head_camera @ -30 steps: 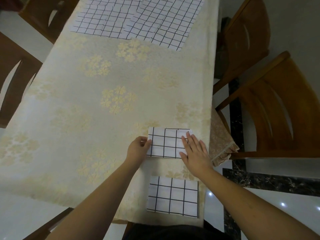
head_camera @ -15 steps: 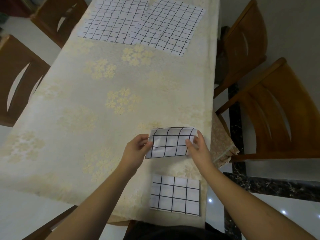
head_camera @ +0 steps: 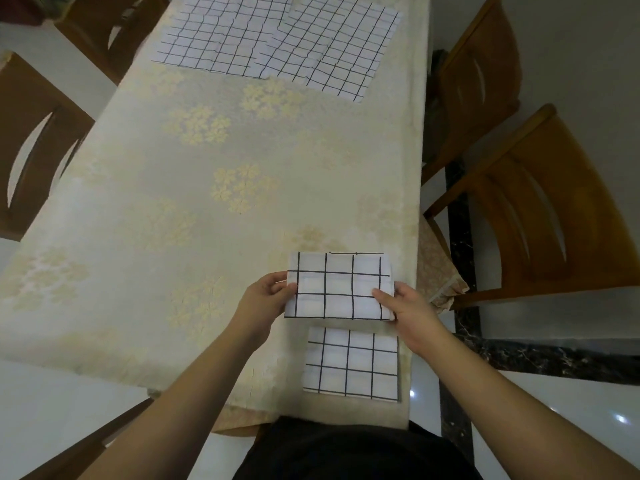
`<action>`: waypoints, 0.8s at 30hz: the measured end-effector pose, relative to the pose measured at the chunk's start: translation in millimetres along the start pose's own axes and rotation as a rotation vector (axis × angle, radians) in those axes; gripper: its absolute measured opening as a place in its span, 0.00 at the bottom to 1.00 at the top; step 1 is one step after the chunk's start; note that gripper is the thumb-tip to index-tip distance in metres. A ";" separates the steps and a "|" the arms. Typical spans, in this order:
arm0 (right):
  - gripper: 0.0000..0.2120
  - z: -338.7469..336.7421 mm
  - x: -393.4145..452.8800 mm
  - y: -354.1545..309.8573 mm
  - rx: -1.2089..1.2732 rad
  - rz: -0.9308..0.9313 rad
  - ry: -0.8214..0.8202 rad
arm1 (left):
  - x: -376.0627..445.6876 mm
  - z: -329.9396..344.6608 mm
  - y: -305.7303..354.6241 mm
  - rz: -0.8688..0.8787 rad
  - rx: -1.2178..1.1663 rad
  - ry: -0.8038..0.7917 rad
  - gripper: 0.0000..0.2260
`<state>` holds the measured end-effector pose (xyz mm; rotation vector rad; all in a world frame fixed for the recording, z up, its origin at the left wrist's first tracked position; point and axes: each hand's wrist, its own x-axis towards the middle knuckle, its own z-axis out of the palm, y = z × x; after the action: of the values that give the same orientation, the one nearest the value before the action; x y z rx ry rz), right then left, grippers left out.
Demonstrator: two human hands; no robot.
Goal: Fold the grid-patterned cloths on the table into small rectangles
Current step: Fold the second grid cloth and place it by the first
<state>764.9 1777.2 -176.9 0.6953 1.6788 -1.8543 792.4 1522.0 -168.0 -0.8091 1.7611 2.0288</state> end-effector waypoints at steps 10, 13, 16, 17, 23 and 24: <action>0.08 -19.8 -35.6 36.9 0.076 -0.086 0.066 | -34.5 9.7 -38.2 -0.204 0.173 -0.035 0.09; 0.09 -29.0 -44.6 51.3 0.055 -0.092 0.059 | -49.0 13.9 -51.3 -0.153 0.156 0.000 0.06; 0.07 -40.5 -53.1 68.3 -0.013 -0.098 0.051 | -63.8 20.9 -64.9 -0.092 0.221 0.044 0.05; 0.06 -44.8 -55.2 74.0 -0.050 -0.100 0.057 | -68.1 23.2 -70.2 -0.077 0.244 0.060 0.04; 0.04 -60.7 -61.8 102.5 -0.274 -0.122 0.132 | -85.4 27.1 -103.4 -0.063 0.467 0.178 0.14; 0.04 -60.7 -62.6 105.3 -0.312 -0.131 0.137 | -88.3 27.6 -108.2 -0.056 0.513 0.199 0.14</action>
<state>884.0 1832.4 -214.9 0.6041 2.0889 -1.6058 919.9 1578.2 -197.1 -0.8932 2.2025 1.3951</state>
